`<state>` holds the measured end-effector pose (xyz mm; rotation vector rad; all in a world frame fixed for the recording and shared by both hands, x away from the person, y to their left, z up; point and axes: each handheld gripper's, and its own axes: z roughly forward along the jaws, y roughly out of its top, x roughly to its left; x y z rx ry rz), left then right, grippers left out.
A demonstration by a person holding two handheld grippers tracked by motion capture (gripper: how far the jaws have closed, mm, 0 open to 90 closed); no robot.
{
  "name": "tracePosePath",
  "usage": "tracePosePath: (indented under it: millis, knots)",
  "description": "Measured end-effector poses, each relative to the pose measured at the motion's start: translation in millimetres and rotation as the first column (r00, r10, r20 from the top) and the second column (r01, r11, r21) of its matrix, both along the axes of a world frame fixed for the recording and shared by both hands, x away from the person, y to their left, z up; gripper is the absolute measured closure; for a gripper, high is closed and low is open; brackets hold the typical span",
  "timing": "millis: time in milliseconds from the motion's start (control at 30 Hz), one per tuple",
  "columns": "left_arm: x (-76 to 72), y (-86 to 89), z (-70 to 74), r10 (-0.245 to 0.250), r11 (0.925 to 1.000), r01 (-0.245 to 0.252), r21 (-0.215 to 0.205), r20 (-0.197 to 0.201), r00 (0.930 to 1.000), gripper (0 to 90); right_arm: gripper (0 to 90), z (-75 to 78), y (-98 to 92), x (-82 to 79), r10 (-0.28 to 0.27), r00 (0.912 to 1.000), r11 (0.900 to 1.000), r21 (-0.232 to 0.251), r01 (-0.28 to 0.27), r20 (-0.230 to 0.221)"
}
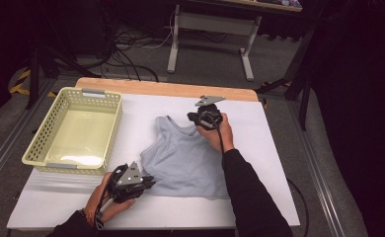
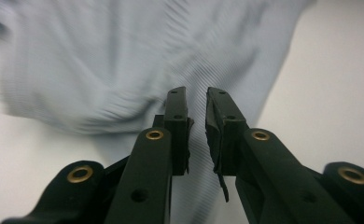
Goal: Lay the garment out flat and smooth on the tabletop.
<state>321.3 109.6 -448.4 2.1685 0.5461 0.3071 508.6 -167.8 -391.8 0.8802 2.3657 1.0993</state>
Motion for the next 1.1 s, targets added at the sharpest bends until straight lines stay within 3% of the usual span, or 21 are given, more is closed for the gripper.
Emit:
tracePosePath:
  millis: [67,100,333,433,500,600,633,700,900,967,1100]
  knots:
    - [3.8,3.0,0.5,0.03,0.9996,-0.03,0.001,-0.004,0.9996,76.4,80.9,-0.8,14.6,0.3,0.035,0.9991,0.999,0.014,-0.035,-0.023]
    - [4.7,3.2,-0.7,0.039,0.9992,-0.039,0.008,-0.01,0.9992,74.9,78.0,-3.3,24.5,2.1,0.042,0.9987,0.999,-0.002,-0.042,-0.028]
    - [8.8,0.5,-10.1,0.036,0.9974,-0.033,0.064,-0.046,0.9983,72.2,68.2,-23.1,56.5,21.7,0.048,0.9935,0.999,0.009,-0.047,-0.103]
    - [9.1,-1.2,-14.3,0.031,0.9952,-0.025,0.094,-0.06,0.9977,71.4,66.1,-28.4,68.1,22.8,0.075,0.992,0.997,-0.02,-0.077,-0.101]
    - [9.3,-0.9,-15.2,0.032,0.9958,-0.027,0.088,-0.064,0.9974,71.7,65.9,-24.9,70.4,19.9,0.084,0.9934,0.996,-0.011,-0.085,-0.078]
    - [10.2,-0.4,-15.8,0.028,0.9964,-0.022,0.082,-0.07,0.9971,71.8,64.2,-19.5,69.6,18.0,0.099,0.9934,0.995,0.026,-0.097,-0.059]
    - [10.5,-0.3,-16.1,0.031,0.9967,-0.025,0.078,-0.075,0.9967,71.9,62.3,-16.8,68.8,17.5,0.103,0.9934,0.993,0.059,-0.1,-0.051]
    - [9.9,-0.6,-16.0,0.032,0.9961,-0.026,0.084,-0.068,0.9972,71.9,60.6,-16.5,69.9,16.3,0.12,0.9909,0.991,0.067,-0.116,-0.06]
    - [9.7,-0.8,-16.4,0.033,0.9963,-0.028,0.082,-0.069,0.997,72.1,61.0,-25.3,77.3,16.5,0.093,0.9929,0.995,-0.02,-0.095,-0.074]
    - [9.1,-1.1,-16.5,0.035,0.9959,-0.03,0.085,-0.066,0.9972,72.1,63.3,-33.2,75.3,22.0,0.056,0.9946,0.996,-0.061,-0.061,-0.087]
    - [10.1,-0.9,-16.6,0.031,0.9965,-0.026,0.08,-0.072,0.9969,72.6,65.8,-44.1,71.9,32.0,0.014,0.9934,0.996,-0.087,-0.024,-0.114]
